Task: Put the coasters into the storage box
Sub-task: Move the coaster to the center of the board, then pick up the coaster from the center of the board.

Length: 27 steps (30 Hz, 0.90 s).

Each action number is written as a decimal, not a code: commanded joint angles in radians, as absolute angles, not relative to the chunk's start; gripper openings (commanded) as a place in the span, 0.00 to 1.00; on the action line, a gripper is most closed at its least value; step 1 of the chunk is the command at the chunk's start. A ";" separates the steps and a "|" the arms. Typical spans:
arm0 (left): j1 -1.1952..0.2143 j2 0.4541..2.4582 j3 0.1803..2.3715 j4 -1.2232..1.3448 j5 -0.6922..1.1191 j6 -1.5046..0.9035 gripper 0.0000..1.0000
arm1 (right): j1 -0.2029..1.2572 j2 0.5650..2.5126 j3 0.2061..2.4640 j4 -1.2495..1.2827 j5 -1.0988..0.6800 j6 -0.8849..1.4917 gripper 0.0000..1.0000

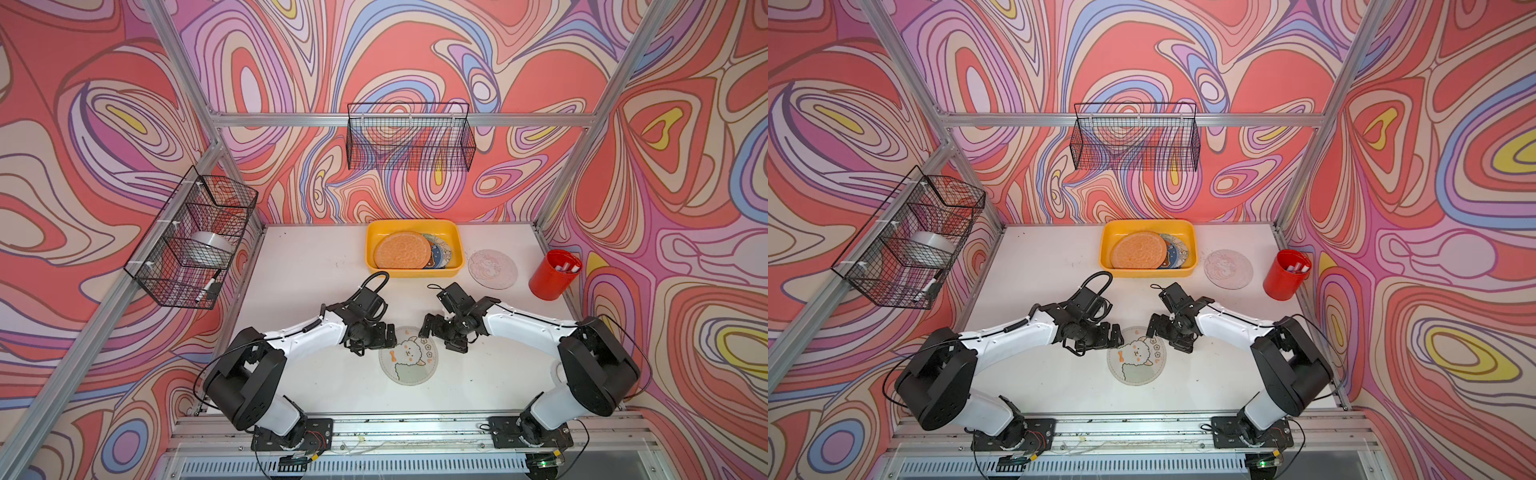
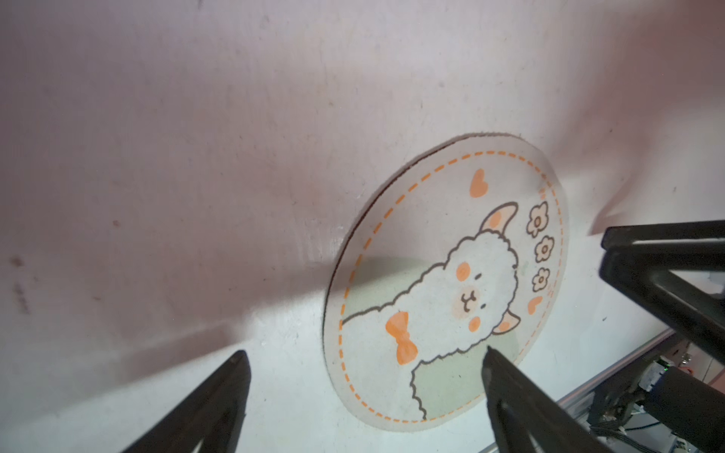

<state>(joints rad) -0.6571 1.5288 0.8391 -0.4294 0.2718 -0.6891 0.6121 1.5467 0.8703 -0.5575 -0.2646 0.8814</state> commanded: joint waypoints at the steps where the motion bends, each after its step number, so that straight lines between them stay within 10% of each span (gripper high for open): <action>1: -0.670 1.588 0.890 -0.466 0.254 -0.693 0.86 | 0.619 1.523 0.843 -0.579 -0.263 0.836 0.94; 27: -0.712 1.746 1.025 -0.609 0.253 -0.654 0.56 | 0.710 1.680 0.869 -0.496 -0.305 0.853 0.72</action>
